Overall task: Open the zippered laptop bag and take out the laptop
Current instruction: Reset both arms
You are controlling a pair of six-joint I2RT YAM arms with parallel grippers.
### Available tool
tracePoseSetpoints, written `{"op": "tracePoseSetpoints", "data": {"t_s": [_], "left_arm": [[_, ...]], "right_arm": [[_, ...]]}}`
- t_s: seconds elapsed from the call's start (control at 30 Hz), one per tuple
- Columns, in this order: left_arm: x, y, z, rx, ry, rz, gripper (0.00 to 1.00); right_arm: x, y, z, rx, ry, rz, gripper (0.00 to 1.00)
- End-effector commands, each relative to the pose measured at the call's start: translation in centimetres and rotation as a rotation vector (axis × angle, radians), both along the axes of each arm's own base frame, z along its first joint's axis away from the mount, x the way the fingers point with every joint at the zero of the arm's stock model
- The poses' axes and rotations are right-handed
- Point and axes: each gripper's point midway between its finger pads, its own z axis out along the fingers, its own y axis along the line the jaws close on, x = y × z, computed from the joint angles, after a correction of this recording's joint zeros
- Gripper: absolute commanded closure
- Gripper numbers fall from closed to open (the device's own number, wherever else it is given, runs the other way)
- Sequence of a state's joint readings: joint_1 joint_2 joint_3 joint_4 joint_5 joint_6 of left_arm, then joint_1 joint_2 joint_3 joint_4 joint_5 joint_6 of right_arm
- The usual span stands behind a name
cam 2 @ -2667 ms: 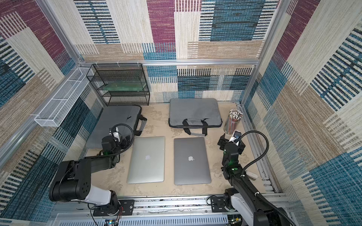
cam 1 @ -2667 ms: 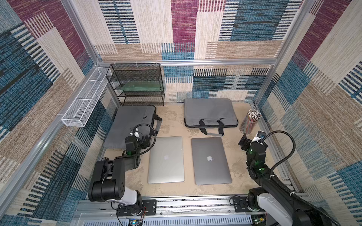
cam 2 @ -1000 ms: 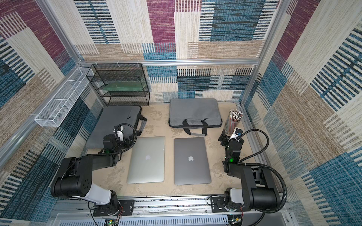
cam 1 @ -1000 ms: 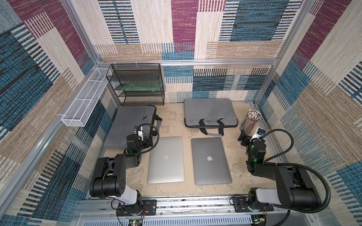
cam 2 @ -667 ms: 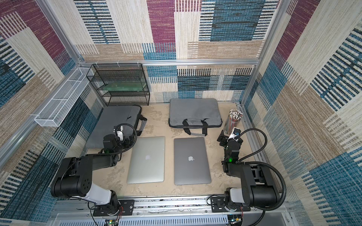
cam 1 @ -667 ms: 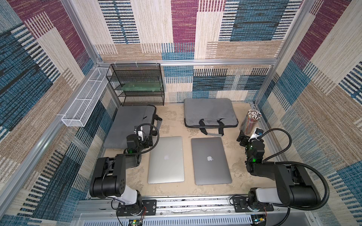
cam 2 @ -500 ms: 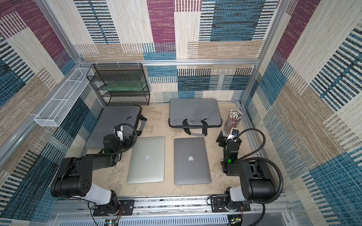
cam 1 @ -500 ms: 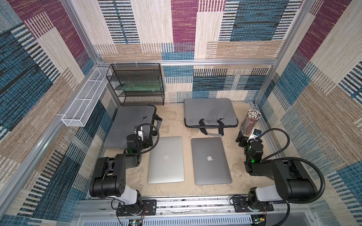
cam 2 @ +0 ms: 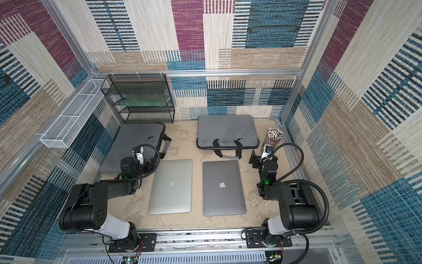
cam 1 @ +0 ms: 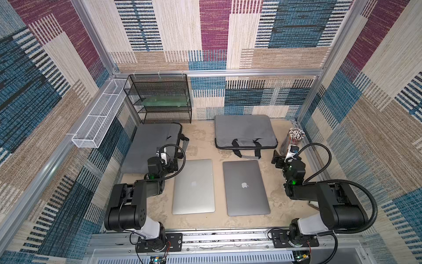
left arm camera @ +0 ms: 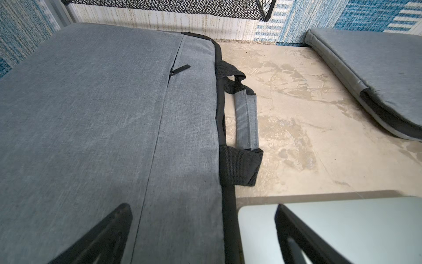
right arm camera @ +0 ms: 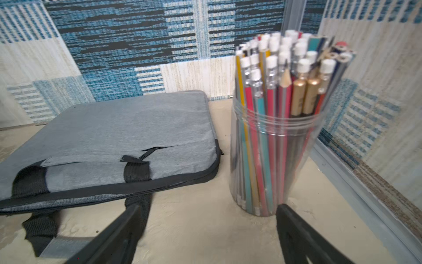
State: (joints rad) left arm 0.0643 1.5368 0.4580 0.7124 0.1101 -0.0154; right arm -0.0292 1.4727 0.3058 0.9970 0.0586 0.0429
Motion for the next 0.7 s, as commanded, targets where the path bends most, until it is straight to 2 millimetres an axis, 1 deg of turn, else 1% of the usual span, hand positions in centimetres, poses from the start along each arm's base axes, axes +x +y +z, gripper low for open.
{"op": "tracePoseSetpoints", "data": {"t_s": [0.0,0.17,0.23,0.33,0.67], "left_arm": [[0.2,-0.2,0.6,0.018,-0.024,-0.020,0.01],[0.3,-0.2,0.6,0.018,-0.025,-0.020,0.01],[0.2,-0.2,0.6,0.018,-0.024,-0.020,0.01],[0.2,-0.2,0.6,0.018,-0.024,-0.020,0.01],[0.2,-0.2,0.6,0.018,-0.023,-0.020,0.01]], "right_arm": [[0.0,1.7,0.5,-0.022,-0.020,0.122,0.05],[-0.1,1.9,0.4,-0.023,-0.018,0.133,0.05],[0.3,0.3,0.2,-0.007,-0.002,0.013,0.05],[0.1,0.1,0.3,-0.014,-0.008,-0.020,0.05],[0.1,0.1,0.3,-0.013,-0.010,-0.021,0.05]]}}
